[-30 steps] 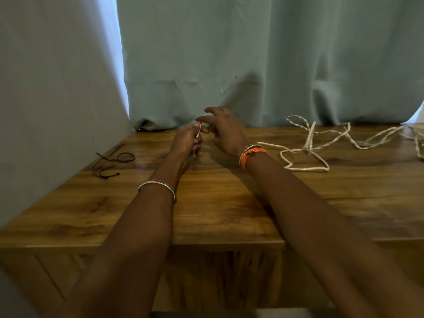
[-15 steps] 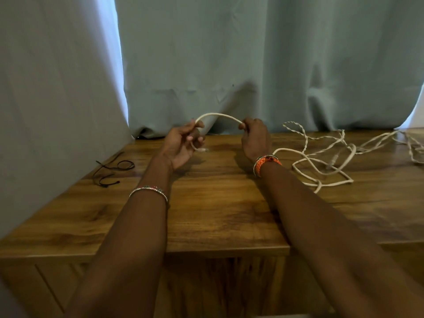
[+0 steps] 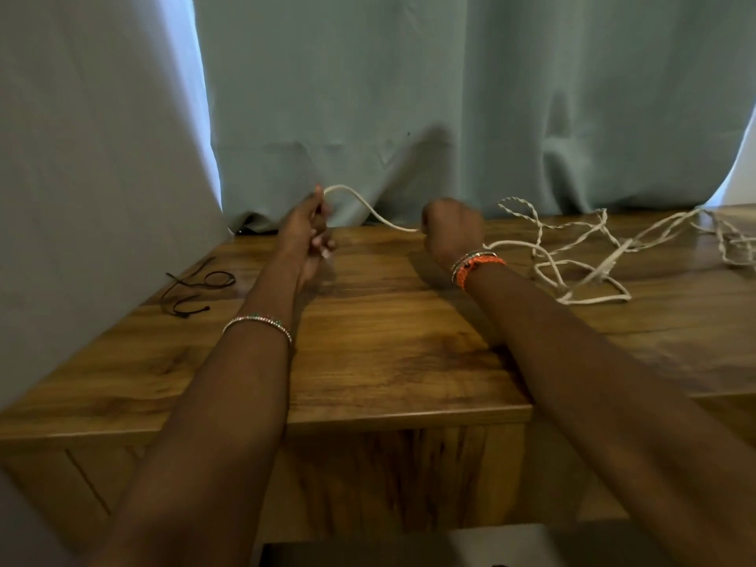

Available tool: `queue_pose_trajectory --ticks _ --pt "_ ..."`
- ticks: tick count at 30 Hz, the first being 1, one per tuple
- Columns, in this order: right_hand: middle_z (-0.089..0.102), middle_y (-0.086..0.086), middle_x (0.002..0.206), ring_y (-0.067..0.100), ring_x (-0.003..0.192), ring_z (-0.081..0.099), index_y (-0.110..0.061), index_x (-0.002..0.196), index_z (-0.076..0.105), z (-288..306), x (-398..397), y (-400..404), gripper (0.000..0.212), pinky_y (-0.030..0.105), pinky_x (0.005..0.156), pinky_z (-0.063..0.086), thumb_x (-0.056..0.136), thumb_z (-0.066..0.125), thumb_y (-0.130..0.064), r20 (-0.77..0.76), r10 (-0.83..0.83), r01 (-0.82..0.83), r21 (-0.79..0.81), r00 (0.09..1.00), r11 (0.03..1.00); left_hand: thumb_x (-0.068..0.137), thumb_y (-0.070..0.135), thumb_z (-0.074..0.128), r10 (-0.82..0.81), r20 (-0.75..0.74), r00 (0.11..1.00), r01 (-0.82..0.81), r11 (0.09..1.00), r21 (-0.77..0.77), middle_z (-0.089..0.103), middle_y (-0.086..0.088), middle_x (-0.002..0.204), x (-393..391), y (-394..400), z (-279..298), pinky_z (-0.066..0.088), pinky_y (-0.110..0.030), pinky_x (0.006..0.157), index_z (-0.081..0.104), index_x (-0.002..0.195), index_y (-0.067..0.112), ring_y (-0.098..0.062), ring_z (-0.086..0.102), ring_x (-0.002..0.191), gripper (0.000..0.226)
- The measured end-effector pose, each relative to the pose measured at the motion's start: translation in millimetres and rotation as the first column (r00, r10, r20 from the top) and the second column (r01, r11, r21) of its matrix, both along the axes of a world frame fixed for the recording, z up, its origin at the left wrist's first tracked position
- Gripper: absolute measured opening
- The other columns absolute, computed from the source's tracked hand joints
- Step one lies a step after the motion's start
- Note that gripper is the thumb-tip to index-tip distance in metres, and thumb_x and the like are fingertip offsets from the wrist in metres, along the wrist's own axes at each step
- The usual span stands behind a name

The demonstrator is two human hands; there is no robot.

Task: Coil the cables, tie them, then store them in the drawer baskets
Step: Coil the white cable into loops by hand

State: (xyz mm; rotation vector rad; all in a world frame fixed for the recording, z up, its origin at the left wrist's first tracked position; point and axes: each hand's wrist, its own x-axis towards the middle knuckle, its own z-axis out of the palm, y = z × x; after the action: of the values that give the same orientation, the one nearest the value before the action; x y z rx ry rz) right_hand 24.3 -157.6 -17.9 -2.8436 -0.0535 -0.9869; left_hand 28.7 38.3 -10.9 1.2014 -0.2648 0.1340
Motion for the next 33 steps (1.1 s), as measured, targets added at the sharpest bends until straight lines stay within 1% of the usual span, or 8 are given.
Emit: queue_pose_trajectory --ticks 4,10,13,18,23,27,31,33 --pt "0.057 0.014 0.121 0.033 0.108 0.057 -0.01 0.113 0.058 4.0 -31.4 36.4 0.027 0.037 0.087 0.044 0.086 0.058 -0.013 -0.184 0.156 -0.193 -0.202 0.971 0.96 0.101 0.038 0.03 -0.038 0.027 0.999 0.039 0.999 -0.037 0.025 0.009 0.035 0.7 -10.1 -3.3 0.018 -0.016 0.033 0.057 0.092 0.014 -0.004 0.019 0.028 0.037" --pt "0.065 -0.001 0.101 0.016 0.085 0.059 -0.023 0.103 0.067 1.2 -63.0 65.2 0.022 0.026 0.063 0.041 0.081 0.067 -0.022 -0.264 0.47 -0.532 -0.26 0.842 0.806 0.095 0.0 0.027 -0.084 0.004 0.996 0.083 0.995 0.062 0.047 0.009 0.047 8.2 -9.1 -3.7 0.032 -0.016 0.046 0.054 0.101 0.013 -0.003 0.04 0.038 0.03" --pt "0.066 0.0 0.104 0.018 0.091 0.062 -0.023 0.101 0.069 2.4 -70.4 64.2 0.016 0.027 0.063 0.037 0.089 0.058 -0.024 -0.142 0.501 -0.517 -0.356 0.854 0.779 0.096 -0.003 0.028 -0.026 0.041 0.999 0.017 0.978 0.208 0.044 0.007 0.051 5.3 -13.0 -3.6 0.027 -0.013 0.035 0.053 0.093 0.014 0.0 0.035 0.033 0.03" --pt "0.064 0.002 0.11 0.025 0.099 0.061 -0.026 0.103 0.068 10.8 -70.0 46.9 0.023 0.029 0.067 0.033 0.091 0.051 -0.015 -0.092 0.387 -0.392 -0.381 0.917 0.838 0.099 0.01 0.022 -0.149 -0.124 0.981 0.17 0.968 0.186 0.031 0.009 0.046 -6.2 -10.8 3.9 0.01 -0.011 0.026 0.046 0.088 0.014 -0.001 0.019 0.028 0.026" --pt "0.065 0.0 0.106 0.023 0.099 0.061 -0.031 0.102 0.067 14.3 -67.5 37.4 0.022 0.027 0.067 0.03 0.087 0.054 -0.023 -0.152 0.365 -0.395 -0.378 0.919 0.837 0.092 0.01 0.029 -0.026 -0.115 0.993 0.09 0.798 0.596 0.027 0.009 0.032 -12.7 -22.3 2.0 0.017 -0.009 0.035 0.037 0.062 0.016 -0.008 0.021 0.031 0.032" --pt "0.063 0.002 0.107 0.023 0.101 0.057 -0.03 0.105 0.066 20.1 -65.5 31.7 0.023 0.028 0.068 0.027 0.086 0.055 -0.025 -0.186 0.355 -0.397 -0.312 0.916 0.863 0.082 0.0 0.034 -0.099 -0.012 0.995 0.067 0.58 0.812 0.047 0.0 0.035 -24.8 -28.0 1.5 0.027 -0.013 0.035 0.049 0.055 0.006 -0.01 0.039 0.03 0.031" --pt "0.063 -0.011 0.071 0.003 0.066 0.051 -0.027 0.081 0.071 30.0 -69.3 21.4 0.017 0.027 0.066 0.033 0.083 0.057 -0.02 -0.269 0.527 -0.527 0.079 0.806 0.846 0.087 0.006 0.036 -0.135 0.097 0.986 -0.005 0.559 0.829 0.046 0.002 0.033 -24.4 -29.3 5.7 0.021 -0.011 0.033 0.055 0.057 0.009 -0.009 0.033 0.026 0.036" --pt "0.052 -0.014 0.051 -0.001 0.051 0.043 -0.024 0.065 0.063 33.5 -66.4 14.2 0.021 0.027 0.06 0.032 0.082 0.053 -0.017 -0.15 0.621 -0.575 0.261 0.769 0.775 0.091 0.012 0.034 -0.102 0.061 0.993 0.018 0.639 0.769 0.034 0.006 0.029 -22.3 -30.6 9.9 0.016 -0.013 0.035 0.045 0.055 0.011 -0.007 0.025 0.025 0.038"
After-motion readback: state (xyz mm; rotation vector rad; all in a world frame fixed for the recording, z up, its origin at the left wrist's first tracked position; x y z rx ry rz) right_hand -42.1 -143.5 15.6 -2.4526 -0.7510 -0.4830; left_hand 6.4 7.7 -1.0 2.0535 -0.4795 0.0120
